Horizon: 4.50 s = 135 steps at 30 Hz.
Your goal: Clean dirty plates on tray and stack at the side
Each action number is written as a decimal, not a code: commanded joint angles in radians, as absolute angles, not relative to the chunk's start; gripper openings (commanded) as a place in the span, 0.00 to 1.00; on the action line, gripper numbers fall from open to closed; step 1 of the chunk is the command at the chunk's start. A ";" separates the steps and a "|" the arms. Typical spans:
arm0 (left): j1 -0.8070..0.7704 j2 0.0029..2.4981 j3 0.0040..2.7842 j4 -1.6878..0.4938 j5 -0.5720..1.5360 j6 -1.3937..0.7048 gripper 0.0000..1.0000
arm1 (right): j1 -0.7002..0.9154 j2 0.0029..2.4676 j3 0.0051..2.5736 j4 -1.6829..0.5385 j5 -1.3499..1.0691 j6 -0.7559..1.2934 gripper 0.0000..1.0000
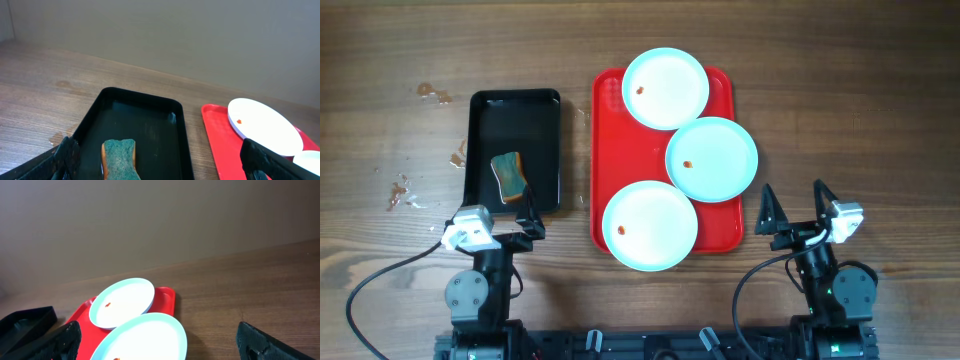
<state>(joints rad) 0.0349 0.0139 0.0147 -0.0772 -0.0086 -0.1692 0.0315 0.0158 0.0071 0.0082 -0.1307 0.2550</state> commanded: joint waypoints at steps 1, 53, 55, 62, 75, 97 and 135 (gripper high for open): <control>0.041 0.007 0.006 -0.072 -0.001 -0.164 1.00 | 0.036 0.009 0.005 0.011 -0.142 0.237 1.00; 0.041 0.561 0.828 -0.607 0.366 -0.307 1.00 | 0.036 0.517 0.783 -0.682 -0.385 0.199 1.00; 0.041 0.722 0.984 -0.772 0.345 -0.261 1.00 | 0.036 0.670 0.919 -0.821 -0.382 0.213 1.00; 0.041 1.091 1.185 -0.995 0.331 -0.271 1.00 | 0.036 1.139 1.162 -0.986 -0.432 0.268 1.00; 0.043 1.559 1.182 -0.974 -0.105 -0.414 0.62 | 0.036 1.135 1.162 -0.942 -0.517 0.213 1.00; 0.048 1.770 1.253 -0.854 0.059 -0.294 0.04 | 0.036 1.096 1.160 -0.962 -0.517 0.213 0.96; 0.047 1.782 1.055 -0.551 -0.008 -0.171 0.25 | 0.036 1.096 1.157 -0.989 -0.486 0.212 0.97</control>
<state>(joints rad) 0.0463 1.7435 1.0599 -0.5663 -0.0021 -0.1791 0.0322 1.0893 1.1473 -0.9874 -0.4965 0.2077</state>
